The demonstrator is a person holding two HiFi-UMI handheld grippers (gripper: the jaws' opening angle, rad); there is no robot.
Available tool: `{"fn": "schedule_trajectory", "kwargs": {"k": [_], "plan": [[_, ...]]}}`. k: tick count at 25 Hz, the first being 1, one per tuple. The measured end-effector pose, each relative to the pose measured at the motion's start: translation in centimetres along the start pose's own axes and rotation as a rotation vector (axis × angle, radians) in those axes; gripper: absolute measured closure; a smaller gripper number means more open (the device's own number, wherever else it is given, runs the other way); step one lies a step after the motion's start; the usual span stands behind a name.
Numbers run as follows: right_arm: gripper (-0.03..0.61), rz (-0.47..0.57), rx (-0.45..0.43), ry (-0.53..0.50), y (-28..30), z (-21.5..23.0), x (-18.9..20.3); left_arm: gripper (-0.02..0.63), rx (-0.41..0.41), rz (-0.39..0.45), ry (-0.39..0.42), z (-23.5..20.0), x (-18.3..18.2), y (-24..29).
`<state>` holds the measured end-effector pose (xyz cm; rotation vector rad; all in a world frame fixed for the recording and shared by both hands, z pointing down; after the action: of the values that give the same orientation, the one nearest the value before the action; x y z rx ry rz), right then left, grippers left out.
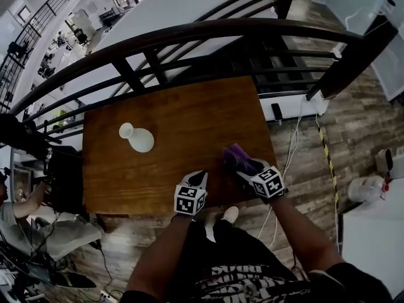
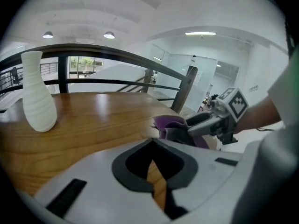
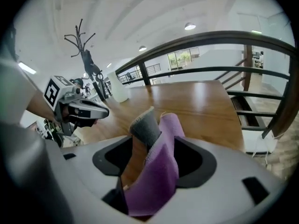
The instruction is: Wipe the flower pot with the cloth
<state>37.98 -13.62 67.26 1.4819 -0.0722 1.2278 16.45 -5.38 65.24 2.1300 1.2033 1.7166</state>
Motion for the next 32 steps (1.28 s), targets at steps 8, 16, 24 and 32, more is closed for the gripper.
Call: {"fn": "schedule_trajectory", "kwargs": {"k": [8, 16, 24, 32], "plan": [[0.466, 0.202, 0.068, -0.015, -6.1, -3.2, -3.7, 0.615, -0.093, -0.004, -0.027, -1.3, -1.2, -4.8], [0.58, 0.291, 0.095, -0.03, -5.9, -11.3, -7.8, 0.615, -0.137, 0.141, -0.055, -2.7, -0.7, -12.0], [0.58, 0.436, 0.099, -0.053, -7.8, -22.1, -11.4, 0.615, -0.148, 0.386, 0.033, -2.7, -1.8, -22.1], [0.58, 0.567, 0.128, -0.091, -9.1, -28.6, -12.3, 0.615, -0.16, 0.537, 0.135, -1.1, -2.6, -28.2]]}}
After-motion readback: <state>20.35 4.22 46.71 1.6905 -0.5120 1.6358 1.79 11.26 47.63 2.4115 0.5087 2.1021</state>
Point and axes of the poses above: the fingertips, and each gripper's own axes: y forward along the fingers, z to its right, x out of its underside, the point moved 8 cm from there along -y, backward along the fingers, and after that the axes turned 5 degrees about x, right-handed, at the moved point
